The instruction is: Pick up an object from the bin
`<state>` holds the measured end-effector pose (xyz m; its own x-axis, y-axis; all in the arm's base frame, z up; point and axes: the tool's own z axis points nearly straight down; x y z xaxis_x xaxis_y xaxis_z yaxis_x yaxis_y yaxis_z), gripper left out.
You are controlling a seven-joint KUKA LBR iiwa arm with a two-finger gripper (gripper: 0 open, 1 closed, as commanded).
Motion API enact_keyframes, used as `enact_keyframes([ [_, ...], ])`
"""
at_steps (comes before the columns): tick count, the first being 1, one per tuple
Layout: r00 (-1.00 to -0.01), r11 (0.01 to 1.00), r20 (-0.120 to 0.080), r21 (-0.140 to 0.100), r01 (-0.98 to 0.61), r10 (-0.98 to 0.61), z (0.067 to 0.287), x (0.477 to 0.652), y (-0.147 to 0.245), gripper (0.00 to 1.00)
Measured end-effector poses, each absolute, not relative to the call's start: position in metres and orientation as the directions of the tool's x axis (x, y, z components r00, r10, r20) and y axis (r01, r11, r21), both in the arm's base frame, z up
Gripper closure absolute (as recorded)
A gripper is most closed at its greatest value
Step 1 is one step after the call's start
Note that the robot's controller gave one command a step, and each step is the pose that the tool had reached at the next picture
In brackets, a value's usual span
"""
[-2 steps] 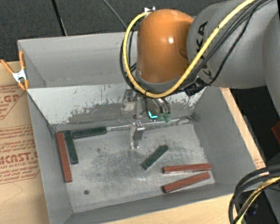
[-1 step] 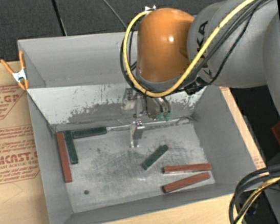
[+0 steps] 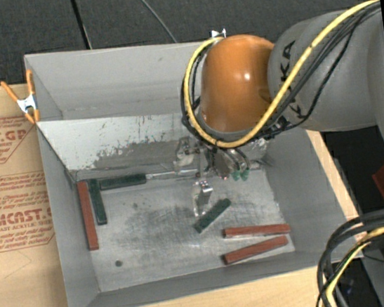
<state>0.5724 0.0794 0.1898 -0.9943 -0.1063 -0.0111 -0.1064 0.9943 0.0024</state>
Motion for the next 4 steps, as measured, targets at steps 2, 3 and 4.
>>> enact_keyframes([
  [2,-0.985,0.985,-0.007,0.000,-0.173,-0.173,0.079,0.542,0.048,1.00],
  [3,-0.985,0.985,-0.007,0.000,-0.173,-0.173,0.079,0.542,0.048,1.00],
  [4,-0.986,0.986,0.006,0.001,-0.167,-0.167,0.122,0.542,0.052,1.00],
])
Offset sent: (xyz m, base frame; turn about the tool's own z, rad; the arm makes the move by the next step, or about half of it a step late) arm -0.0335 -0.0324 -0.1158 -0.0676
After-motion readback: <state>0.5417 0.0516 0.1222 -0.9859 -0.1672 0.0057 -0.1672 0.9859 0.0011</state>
